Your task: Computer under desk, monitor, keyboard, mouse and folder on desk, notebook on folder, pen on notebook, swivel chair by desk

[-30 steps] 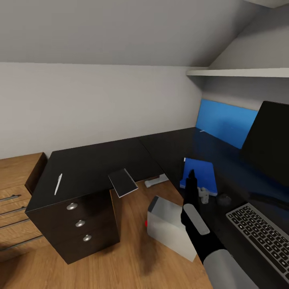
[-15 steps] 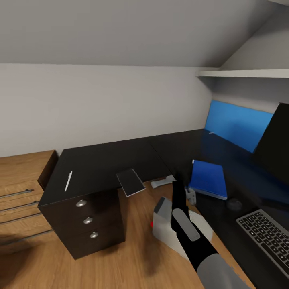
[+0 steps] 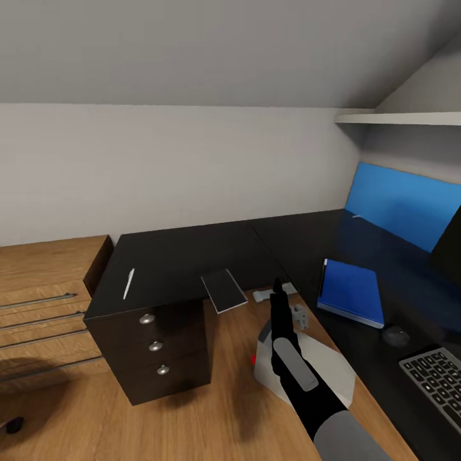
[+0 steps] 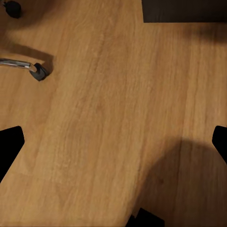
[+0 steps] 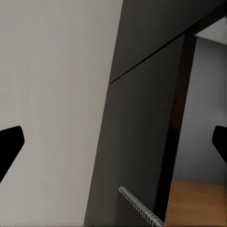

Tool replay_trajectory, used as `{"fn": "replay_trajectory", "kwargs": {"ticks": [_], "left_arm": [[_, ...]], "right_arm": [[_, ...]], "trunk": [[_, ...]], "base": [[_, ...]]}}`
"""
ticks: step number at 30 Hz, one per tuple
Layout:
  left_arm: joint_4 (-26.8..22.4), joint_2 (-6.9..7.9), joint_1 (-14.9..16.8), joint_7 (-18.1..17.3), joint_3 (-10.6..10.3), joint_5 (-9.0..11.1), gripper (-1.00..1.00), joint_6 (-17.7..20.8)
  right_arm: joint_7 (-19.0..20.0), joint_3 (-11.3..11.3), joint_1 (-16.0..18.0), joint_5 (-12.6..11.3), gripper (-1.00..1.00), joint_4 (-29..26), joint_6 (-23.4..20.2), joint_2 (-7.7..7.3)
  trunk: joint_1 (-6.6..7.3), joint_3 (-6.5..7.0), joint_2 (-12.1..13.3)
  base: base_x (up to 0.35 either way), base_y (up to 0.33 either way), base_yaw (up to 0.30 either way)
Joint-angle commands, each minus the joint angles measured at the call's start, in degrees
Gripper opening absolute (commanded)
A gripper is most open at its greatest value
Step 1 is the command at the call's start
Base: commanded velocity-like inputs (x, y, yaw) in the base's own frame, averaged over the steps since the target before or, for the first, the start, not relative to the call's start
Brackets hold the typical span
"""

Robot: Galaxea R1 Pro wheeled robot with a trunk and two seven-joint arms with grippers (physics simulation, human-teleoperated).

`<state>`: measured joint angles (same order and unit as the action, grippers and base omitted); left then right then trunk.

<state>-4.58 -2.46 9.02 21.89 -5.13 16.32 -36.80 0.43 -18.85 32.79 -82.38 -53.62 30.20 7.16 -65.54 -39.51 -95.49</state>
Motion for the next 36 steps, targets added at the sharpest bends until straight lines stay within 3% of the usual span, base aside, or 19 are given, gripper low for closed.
{"fn": "replay_trajectory", "kwargs": {"ticks": [1,9,16,20,22,24,31,36], "left_arm": [[0.01,0.00,0.03,0.35,-0.50,0.30,1.00,-0.11],[0.01,0.00,0.03,0.35,-0.50,0.30,1.00,-0.11],[0.01,-0.02,0.03,0.42,-0.57,0.30,1.00,-0.17],[0.01,-0.07,0.03,0.54,-0.64,0.33,1.00,-0.19],[0.01,-0.09,0.03,0.59,-0.66,0.37,1.00,-0.17],[0.01,-0.05,0.03,0.60,-0.67,0.38,1.00,-0.13],[0.01,-0.01,0.03,0.73,-0.67,0.38,1.00,-0.11],[0.01,0.00,0.03,0.78,-0.67,0.38,1.00,-0.08]], "right_arm": [[0.07,-0.23,-0.29,-0.51,1.00,-0.08,0.29,0.11],[-0.18,-2.20,-3.51,-0.63,1.00,-3.38,-0.96,0.74],[-5.27,-2.64,-5.87,-0.90,1.00,-6.79,-3.76,0.82],[-6.75,-2.60,-6.08,-4.72,1.00,-7.16,-8.16,0.74],[-7.08,-2.51,-6.13,-8.56,1.00,-7.25,-10.99,0.60],[-7.09,-2.49,-6.14,-9.87,1.00,-7.23,-12.01,0.53],[-6.84,-2.76,-6.15,-10.49,1.00,-7.21,-12.66,0.49],[-6.78,-4.97,-6.15,-9.71,1.00,-7.08,-12.71,0.33]], "trunk": [[0.01,-0.05,-0.03],[0.01,-0.05,-0.03],[0.01,-0.05,-0.03],[0.01,-0.05,-0.03],[-0.21,-0.23,-0.43],[-0.65,-0.59,-1.23],[-2.19,-1.85,-4.04],[-3.29,-2.74,-6.04]], "base": [[0.000,0.000,0.024],[0.000,0.000,0.005],[0.000,0.000,0.000],[0.000,0.000,0.000],[0.000,0.000,0.000],[0.000,0.000,0.000],[0.000,0.000,0.000],[0.000,0.000,0.000]]}}
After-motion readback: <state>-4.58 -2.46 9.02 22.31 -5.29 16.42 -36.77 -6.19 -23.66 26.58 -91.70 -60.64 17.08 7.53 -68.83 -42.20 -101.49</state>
